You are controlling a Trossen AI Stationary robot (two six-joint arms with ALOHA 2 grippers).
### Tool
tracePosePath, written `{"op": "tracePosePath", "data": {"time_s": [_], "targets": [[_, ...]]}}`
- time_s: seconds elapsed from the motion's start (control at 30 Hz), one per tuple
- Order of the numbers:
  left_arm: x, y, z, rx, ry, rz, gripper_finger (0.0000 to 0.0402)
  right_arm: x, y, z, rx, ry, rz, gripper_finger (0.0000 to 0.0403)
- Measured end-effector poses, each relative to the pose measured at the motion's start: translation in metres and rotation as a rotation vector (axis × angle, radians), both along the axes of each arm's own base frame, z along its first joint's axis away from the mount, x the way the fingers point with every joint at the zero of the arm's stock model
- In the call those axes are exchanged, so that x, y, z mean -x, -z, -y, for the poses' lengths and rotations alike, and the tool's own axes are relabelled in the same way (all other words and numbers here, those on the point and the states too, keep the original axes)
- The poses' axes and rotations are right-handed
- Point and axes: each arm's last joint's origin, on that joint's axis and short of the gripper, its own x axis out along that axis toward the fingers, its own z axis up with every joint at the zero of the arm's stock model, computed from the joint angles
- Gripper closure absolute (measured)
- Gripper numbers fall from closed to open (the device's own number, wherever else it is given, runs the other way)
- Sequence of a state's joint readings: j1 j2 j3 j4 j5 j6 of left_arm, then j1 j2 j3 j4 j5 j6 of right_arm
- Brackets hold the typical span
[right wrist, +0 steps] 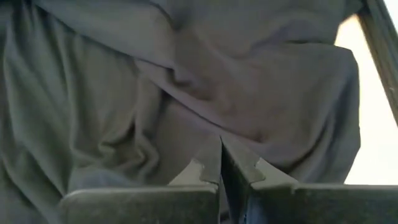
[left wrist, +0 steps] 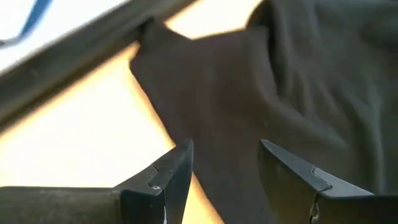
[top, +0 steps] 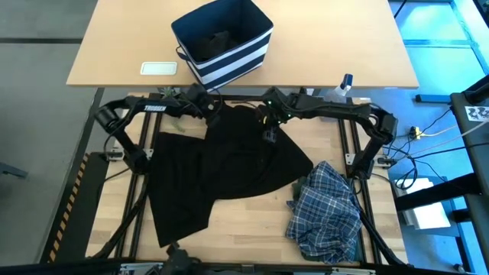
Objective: Fold Laundry from Bin
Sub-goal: Fold the black shirt
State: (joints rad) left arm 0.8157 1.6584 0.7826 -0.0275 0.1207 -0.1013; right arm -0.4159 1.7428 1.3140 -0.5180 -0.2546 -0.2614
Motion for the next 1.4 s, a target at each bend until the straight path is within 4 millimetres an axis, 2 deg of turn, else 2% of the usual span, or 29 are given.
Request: {"op": "tracePosePath", "data": {"time_s": [0.27,0.53,0.83,1.1,1.3,1.4], "targets": [[0.010,0.004,-0.021,-0.043,-0.067,0.041,0.0227,-0.003,0.000,-0.005,0.013,-0.006,0.001,0.0398],[0.010,0.029,-0.029,0.017,-0.066,0.056,0.0227,-0.007,-0.004,-0.003,0.039,-0.005,0.061,0.0398],[-0.007,0.018,-0.030,0.036,0.017,0.129,0.0231,-0.007,-0.004,-0.003,0.052,-0.004,0.059,0.0398],[-0.007,0.019,-0.028,0.051,0.007,0.109,0.0300,-0.007,-0.004,-0.002,0.059,0.002,0.055,0.0398],[-0.007,0.019,-0.029,0.012,0.020,0.080,0.0385,-0.007,-0.004,-0.002,0.059,0.001,0.055,0.0398],[-0.009,0.015,-0.031,-0.010,0.038,0.081,0.0398,-0.007,-0.004,-0.002,0.074,0.007,0.050,0.0398]]}}
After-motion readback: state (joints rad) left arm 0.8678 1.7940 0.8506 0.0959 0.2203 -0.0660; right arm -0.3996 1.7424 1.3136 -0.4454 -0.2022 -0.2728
